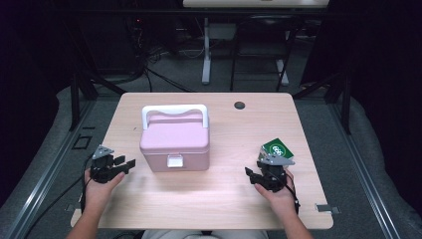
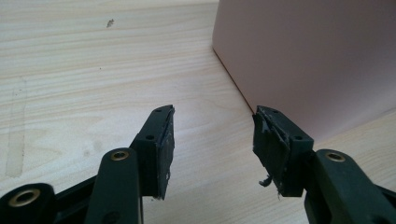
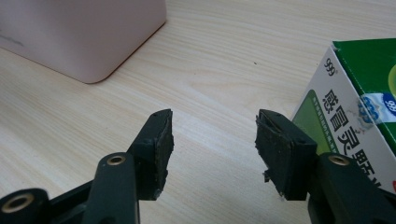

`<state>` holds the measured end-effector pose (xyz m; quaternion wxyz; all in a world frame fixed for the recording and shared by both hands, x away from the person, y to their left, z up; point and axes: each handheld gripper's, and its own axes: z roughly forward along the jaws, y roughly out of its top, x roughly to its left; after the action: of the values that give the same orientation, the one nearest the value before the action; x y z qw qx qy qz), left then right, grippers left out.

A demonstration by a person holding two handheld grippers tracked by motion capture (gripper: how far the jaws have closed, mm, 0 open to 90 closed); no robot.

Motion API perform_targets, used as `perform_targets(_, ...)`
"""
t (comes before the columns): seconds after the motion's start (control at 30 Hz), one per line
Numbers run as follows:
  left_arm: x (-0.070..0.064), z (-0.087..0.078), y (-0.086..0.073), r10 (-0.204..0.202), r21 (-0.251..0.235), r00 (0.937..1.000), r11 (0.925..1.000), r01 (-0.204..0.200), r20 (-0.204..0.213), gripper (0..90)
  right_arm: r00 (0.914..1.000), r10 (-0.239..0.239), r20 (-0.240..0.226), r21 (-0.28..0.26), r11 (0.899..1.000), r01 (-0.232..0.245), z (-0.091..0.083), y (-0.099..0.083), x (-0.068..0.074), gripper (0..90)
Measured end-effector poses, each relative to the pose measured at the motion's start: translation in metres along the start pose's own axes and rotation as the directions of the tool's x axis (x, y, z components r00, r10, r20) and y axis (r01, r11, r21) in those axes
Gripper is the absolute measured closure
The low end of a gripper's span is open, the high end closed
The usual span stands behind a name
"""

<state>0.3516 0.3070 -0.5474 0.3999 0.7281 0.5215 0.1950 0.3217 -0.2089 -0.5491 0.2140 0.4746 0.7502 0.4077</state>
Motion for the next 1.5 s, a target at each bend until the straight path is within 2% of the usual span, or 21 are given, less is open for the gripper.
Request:
perform_targets(0.2, 0.000, -0.003, -0.002, 0.004, -0.019, 1.0000, 0.9998, -0.004, 0.001, 50.7, 1.0000, -0.006, -0.006, -0.003, 1.000, 0.006, 0.003, 0.002, 0.000, 46.1)
perform_targets(0.27, 0.000, -0.004, -0.001, 0.007, -0.024, 1.0000, 0.9997, -0.007, 0.004, 54.6, 0.9999, -0.012, -0.005, -0.002, 1.000, 0.012, 0.003, 0.003, 0.001, 46.4)
perform_targets(0.43, -0.002, -0.008, 0.000, 0.013, -0.044, 0.9999, 0.9990, -0.013, -0.002, 57.0, 0.9995, -0.031, -0.012, -0.009, 0.999, 0.031, 0.003, 0.004, 0.008, 49.4)
perform_targets(0.53, -0.002, -0.008, 0.002, -0.004, -0.046, 0.9999, 0.9989, 0.004, 0.012, 57.0, 0.9986, -0.048, -0.021, -0.007, 0.999, 0.048, 0.005, 0.005, 0.011, 51.1)
perform_targets(0.57, -0.001, -0.007, 0.005, -0.038, -0.044, 0.9984, 0.9982, 0.040, 0.041, 57.0, 0.9985, -0.047, -0.028, -0.003, 0.999, 0.047, 0.008, 0.007, 0.012, 51.2)
perform_targets(0.63, -0.002, -0.005, 0.009, -0.029, -0.039, 0.9988, 0.9988, 0.030, 0.040, 57.7, 0.9986, -0.046, -0.025, 0.007, 0.999, 0.046, 0.012, 0.008, 0.012, 51.1)
perform_targets(0.67, -0.004, -0.005, 0.012, -0.021, -0.041, 0.9995, 0.9989, 0.022, 0.025, 57.6, 0.9987, -0.046, -0.021, 0.011, 0.999, 0.046, 0.013, 0.010, 0.012, 51.0)
perform_targets(0.7, -0.005, -0.005, 0.016, -0.015, -0.040, 0.9998, 0.9991, 0.016, 0.008, 57.4, 0.9991, -0.039, -0.018, 0.011, 0.999, 0.039, 0.015, 0.013, 0.011, 50.9)
perform_targets(0.73, -0.005, -0.005, 0.016, -0.015, -0.040, 0.9998, 0.9991, 0.016, 0.008, 56.9, 0.9994, -0.030, -0.018, 0.010, 0.999, 0.030, 0.015, 0.016, 0.011, 50.9)
perform_targets(0.77, -0.006, -0.003, 0.023, -0.035, -0.033, 0.9991, 0.9988, 0.036, 0.023, 57.0, 0.9996, -0.018, -0.021, 0.006, 1.000, 0.018, 0.015, 0.019, 0.010, 51.0)
perform_targets(0.83, -0.005, -0.001, 0.029, -0.035, -0.033, 0.9993, 0.9988, 0.036, 0.016, 57.1, 0.9995, 0.017, -0.026, 0.004, 1.000, -0.017, 0.017, 0.025, 0.008, 51.3)
perform_targets(0.9, -0.004, 0.001, 0.032, -0.037, -0.030, 0.9993, 0.9989, 0.037, 0.004, 58.6, 0.9992, 0.037, -0.018, 0.018, 0.999, -0.037, 0.022, 0.031, 0.006, 53.5)
perform_targets(0.93, -0.002, 0.005, 0.038, -0.054, -0.035, 0.9983, 0.9979, 0.054, 0.024, 62.2, 0.9990, 0.044, -0.012, 0.022, 0.999, -0.043, 0.026, 0.035, 0.005, 54.8)
perform_targets(0.97, -0.002, 0.005, 0.038, -0.054, -0.035, 0.9983, 0.9979, 0.054, 0.024, 62.9, 0.9990, 0.044, -0.012, 0.022, 0.999, -0.043, 0.026, 0.035, 0.005, 54.8)
perform_targets(1.0, -0.001, 0.007, 0.040, -0.057, -0.041, 0.9979, 0.9975, 0.058, 0.032, 62.9, 0.9986, 0.052, -0.008, 0.013, 0.999, -0.052, 0.030, 0.038, 0.004, 57.1)
perform_targets(1.03, -0.002, 0.008, 0.041, -0.052, -0.045, 0.9983, 0.9976, 0.053, 0.027, 63.4, 0.9973, 0.068, -0.029, 0.014, 0.998, -0.067, 0.037, 0.043, 0.003, 64.6)
perform_targets(1.07, -0.002, 0.011, 0.042, -0.059, -0.053, 0.9977, 0.9968, 0.060, 0.034, 64.0, 0.9969, 0.070, -0.037, 0.011, 0.998, -0.069, 0.042, 0.045, 0.002, 67.8)
perform_targets(1.13, -0.002, 0.013, 0.041, -0.061, -0.043, 0.9971, 0.9971, 0.063, 0.045, 67.2, 0.9968, 0.072, -0.034, 0.013, 0.997, -0.071, 0.045, 0.046, 0.003, 70.0)
perform_targets(1.2, -0.005, 0.017, 0.040, -0.030, -0.024, 0.9988, 0.9992, 0.031, 0.037, 72.3, 0.9977, 0.061, -0.032, 0.019, 0.998, -0.060, 0.057, 0.053, 0.007, 73.5)
perform_targets(1.5, -0.009, 0.018, 0.040, 0.002, -0.034, 0.9973, 0.9994, 0.001, 0.073, 79.9, 0.9978, 0.031, -0.060, 0.018, 0.999, -0.030, 0.080, 0.065, 0.027, 79.8)
